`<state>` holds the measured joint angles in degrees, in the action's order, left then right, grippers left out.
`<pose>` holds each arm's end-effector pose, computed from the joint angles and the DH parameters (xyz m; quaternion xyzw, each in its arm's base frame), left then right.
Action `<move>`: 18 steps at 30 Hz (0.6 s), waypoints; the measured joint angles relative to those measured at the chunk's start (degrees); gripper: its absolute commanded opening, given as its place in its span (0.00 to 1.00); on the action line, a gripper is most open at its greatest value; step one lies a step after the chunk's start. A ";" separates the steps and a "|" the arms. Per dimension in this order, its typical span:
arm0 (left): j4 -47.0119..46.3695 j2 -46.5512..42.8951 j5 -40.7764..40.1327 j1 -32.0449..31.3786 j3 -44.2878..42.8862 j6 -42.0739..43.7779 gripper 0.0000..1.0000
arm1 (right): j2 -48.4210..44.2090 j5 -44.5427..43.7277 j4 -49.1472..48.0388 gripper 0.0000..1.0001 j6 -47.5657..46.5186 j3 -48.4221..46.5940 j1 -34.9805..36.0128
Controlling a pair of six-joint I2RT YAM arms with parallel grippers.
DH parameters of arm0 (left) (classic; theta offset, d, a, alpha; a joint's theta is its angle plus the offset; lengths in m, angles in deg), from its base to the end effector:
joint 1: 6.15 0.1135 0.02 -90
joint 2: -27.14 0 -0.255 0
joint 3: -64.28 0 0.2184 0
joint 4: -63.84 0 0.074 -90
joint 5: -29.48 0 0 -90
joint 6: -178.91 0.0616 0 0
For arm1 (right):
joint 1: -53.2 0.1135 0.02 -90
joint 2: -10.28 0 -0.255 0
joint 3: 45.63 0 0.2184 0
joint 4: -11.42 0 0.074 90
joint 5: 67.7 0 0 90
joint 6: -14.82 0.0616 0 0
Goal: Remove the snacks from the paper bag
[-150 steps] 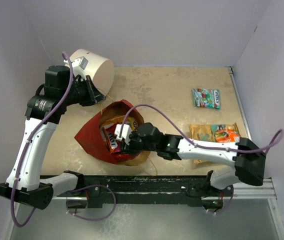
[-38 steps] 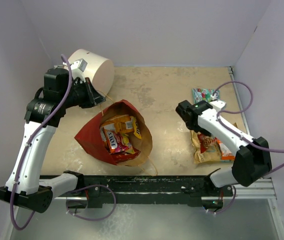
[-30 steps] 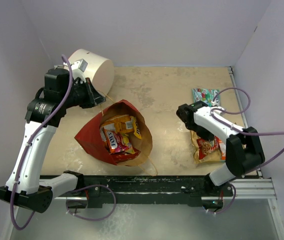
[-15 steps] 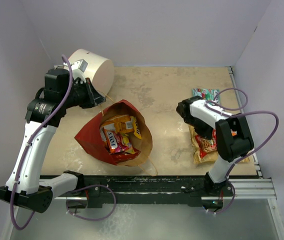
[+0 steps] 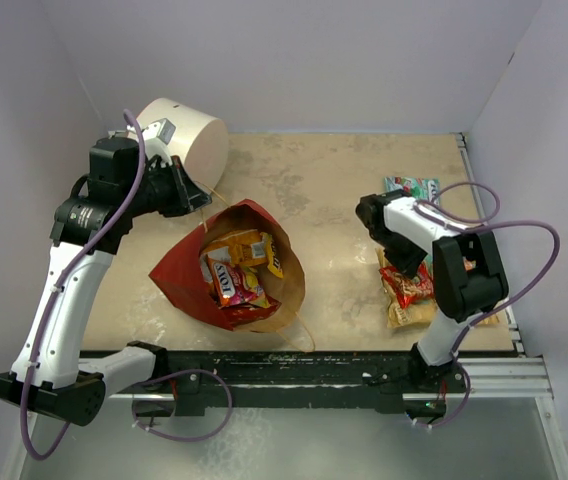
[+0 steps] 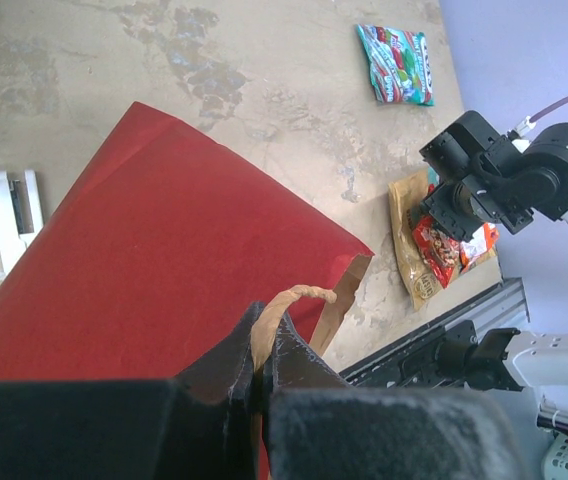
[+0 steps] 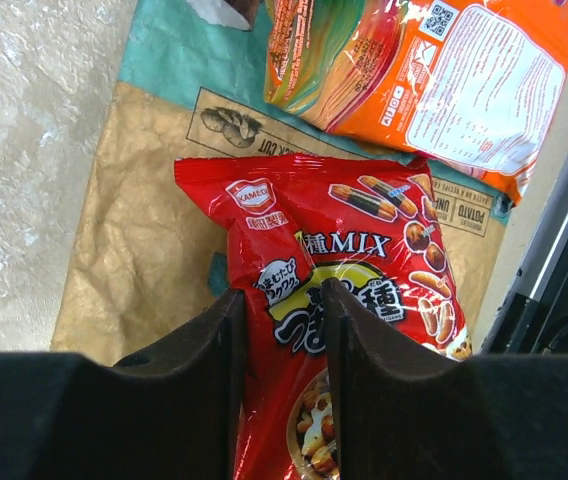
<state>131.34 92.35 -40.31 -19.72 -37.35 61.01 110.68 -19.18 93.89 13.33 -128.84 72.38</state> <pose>0.1911 -0.0680 0.4066 -0.0213 0.8613 -0.3143 0.3987 0.2538 0.0451 0.1813 0.5055 0.7834 -0.2718 0.2385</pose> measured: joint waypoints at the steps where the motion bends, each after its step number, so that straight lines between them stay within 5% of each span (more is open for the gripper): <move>1: 0.00 0.00 0.02 0.00 0.00 0.00 0.00 | -0.11 0.15 -0.22 0.38 0.00 0.17 -0.17; 6: -0.02 0.00 0.28 0.00 0.00 0.00 0.00 | -1.44 0.57 -2.60 0.41 -0.28 3.04 -1.22; 18: 0.00 0.00 0.61 0.00 0.00 0.00 0.00 | -9.29 3.04 -3.76 0.74 -2.82 3.34 -2.71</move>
<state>131.34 92.35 -39.70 -19.72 -37.35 61.01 101.39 -16.14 90.13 10.51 -125.50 69.67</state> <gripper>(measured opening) 0.009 0.698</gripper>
